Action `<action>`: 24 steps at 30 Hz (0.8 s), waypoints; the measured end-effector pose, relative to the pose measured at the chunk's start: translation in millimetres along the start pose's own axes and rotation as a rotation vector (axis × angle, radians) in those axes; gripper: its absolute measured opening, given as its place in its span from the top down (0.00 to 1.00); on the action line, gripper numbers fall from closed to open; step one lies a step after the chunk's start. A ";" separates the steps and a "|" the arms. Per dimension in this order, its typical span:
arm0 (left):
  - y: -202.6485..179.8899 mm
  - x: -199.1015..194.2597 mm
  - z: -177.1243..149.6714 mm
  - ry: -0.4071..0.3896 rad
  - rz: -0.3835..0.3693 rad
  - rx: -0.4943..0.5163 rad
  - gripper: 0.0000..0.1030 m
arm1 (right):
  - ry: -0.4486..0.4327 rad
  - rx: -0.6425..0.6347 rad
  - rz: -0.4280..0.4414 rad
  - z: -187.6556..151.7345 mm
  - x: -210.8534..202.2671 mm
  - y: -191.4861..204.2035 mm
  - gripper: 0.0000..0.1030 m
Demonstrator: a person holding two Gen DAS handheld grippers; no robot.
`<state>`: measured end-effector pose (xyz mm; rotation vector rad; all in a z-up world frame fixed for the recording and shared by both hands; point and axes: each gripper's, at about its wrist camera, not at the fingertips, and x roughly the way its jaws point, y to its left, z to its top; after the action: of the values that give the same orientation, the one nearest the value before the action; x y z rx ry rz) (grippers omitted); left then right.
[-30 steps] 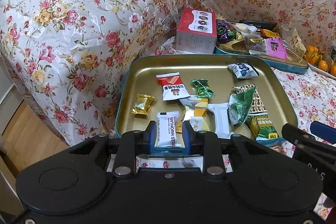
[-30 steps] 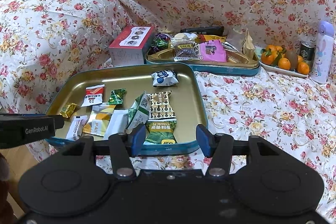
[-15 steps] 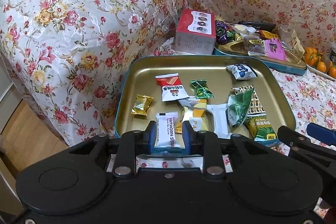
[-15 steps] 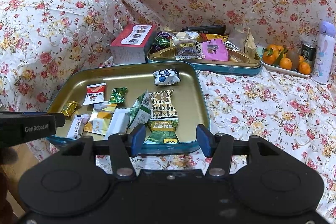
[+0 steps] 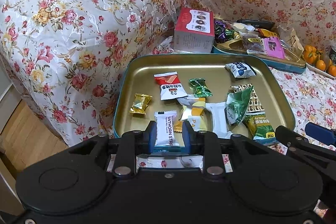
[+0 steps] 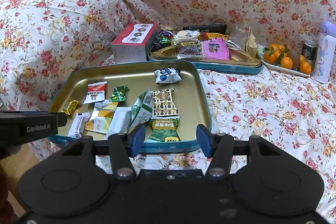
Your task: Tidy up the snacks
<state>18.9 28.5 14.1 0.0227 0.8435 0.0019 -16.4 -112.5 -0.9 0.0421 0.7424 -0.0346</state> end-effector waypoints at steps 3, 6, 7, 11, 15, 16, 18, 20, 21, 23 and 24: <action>0.5 1.3 0.0 0.004 -0.001 0.003 0.64 | 0.004 0.000 0.002 -0.9 0.3 -1.4 0.45; 0.6 2.0 0.2 0.005 -0.002 0.007 0.64 | 0.006 0.001 0.003 -1.3 0.2 -2.2 0.45; 0.3 1.9 -0.2 0.006 -0.001 0.008 0.64 | 0.006 0.001 0.003 -1.3 0.2 -2.2 0.45; 0.6 3.1 0.2 0.009 -0.001 0.009 0.64 | 0.008 0.003 0.003 -1.7 0.2 -2.7 0.45; 1.3 3.8 0.3 0.008 -0.001 0.010 0.64 | 0.009 0.003 0.004 -2.1 0.1 -3.0 0.45; 1.3 4.1 0.1 0.008 0.000 0.010 0.64 | 0.009 0.003 0.003 -2.1 0.0 -3.0 0.45; 1.1 3.5 0.2 0.008 -0.001 0.010 0.64 | 0.009 0.003 0.003 -2.5 -0.3 -3.1 0.45; 0.9 3.3 0.1 0.008 0.000 0.010 0.64 | 0.009 0.003 0.004 -2.5 -0.3 -3.1 0.45; 0.9 3.4 0.0 0.007 -0.001 0.010 0.64 | 0.009 0.002 0.004 -2.7 -0.4 -3.2 0.45; 0.5 2.9 -0.1 0.008 0.000 0.010 0.64 | 0.010 0.002 0.004 -2.7 -0.5 -3.2 0.45; 0.4 2.9 -0.1 0.008 0.000 0.010 0.64 | 0.009 0.003 0.004 -2.3 -0.5 -2.9 0.45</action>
<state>20.7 29.0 11.9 0.0317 0.8515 -0.0019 -18.4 -115.2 -2.3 0.0462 0.7515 -0.0320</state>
